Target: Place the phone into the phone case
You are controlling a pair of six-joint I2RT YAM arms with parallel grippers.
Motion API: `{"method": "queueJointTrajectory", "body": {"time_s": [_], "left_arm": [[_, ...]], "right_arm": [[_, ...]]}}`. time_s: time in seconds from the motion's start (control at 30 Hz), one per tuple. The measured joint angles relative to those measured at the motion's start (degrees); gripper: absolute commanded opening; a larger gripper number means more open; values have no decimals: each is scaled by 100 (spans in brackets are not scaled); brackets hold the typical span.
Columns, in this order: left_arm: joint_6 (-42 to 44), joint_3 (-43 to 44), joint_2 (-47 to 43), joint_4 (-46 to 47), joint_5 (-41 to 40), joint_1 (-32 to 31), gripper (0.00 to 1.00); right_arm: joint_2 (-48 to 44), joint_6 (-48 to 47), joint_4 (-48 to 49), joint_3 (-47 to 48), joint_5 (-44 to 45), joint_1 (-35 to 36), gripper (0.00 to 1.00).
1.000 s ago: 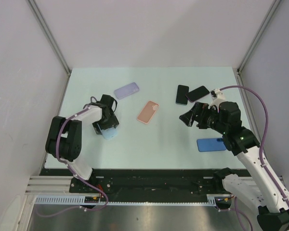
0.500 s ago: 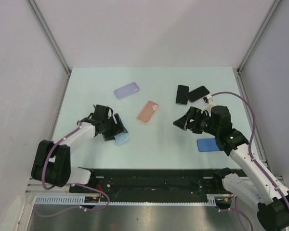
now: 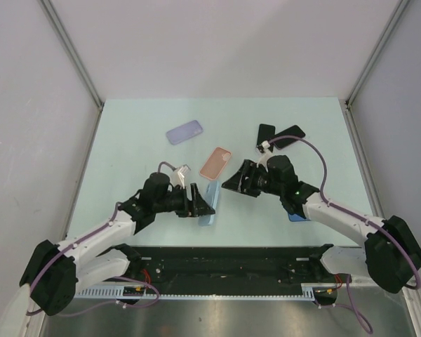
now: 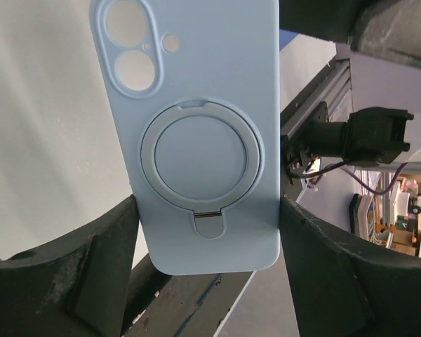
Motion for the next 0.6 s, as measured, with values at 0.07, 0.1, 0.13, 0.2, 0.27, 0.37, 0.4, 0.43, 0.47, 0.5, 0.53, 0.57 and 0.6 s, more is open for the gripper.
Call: {"method": "queueJointTrajectory", "body": {"time_s": [0.07,0.1,0.13,0.2,0.27,0.37,0.4,0.43,0.47,0.5,0.53,0.57,0.6], "left_arm": [[-28,-157,-2,186,76,-42,59],[-42,-229,0,254,107,-46,59],[-63,-286,4,323,136,-55,59],[-76,-343,31,442,170,-66,59],[-81,-352,79,546,227,-70,59],[-120,-356,144,734,273,-81,60],[-125,-361,153,789,280,-81,63],[-127,-361,157,822,284,-85,69],[-136,-361,160,844,286,-87,77],[-129,-361,173,846,278,-94,96],[-122,-367,199,881,275,-107,100],[-125,-363,212,885,251,-131,100],[-116,-361,205,844,240,-136,100]], "right_arm": [[138,153,168,0,90,87,61],[203,229,240,0,136,138,60],[269,295,286,0,181,188,59],[376,393,350,0,299,308,56],[485,466,413,0,400,461,51],[621,570,459,0,483,678,37],[638,586,452,0,516,730,27],[638,601,452,0,544,785,10],[636,592,455,0,562,815,0],[627,715,492,0,568,839,0],[614,739,527,4,551,855,0],[575,723,527,7,553,874,0],[516,686,428,2,601,881,0]]}}
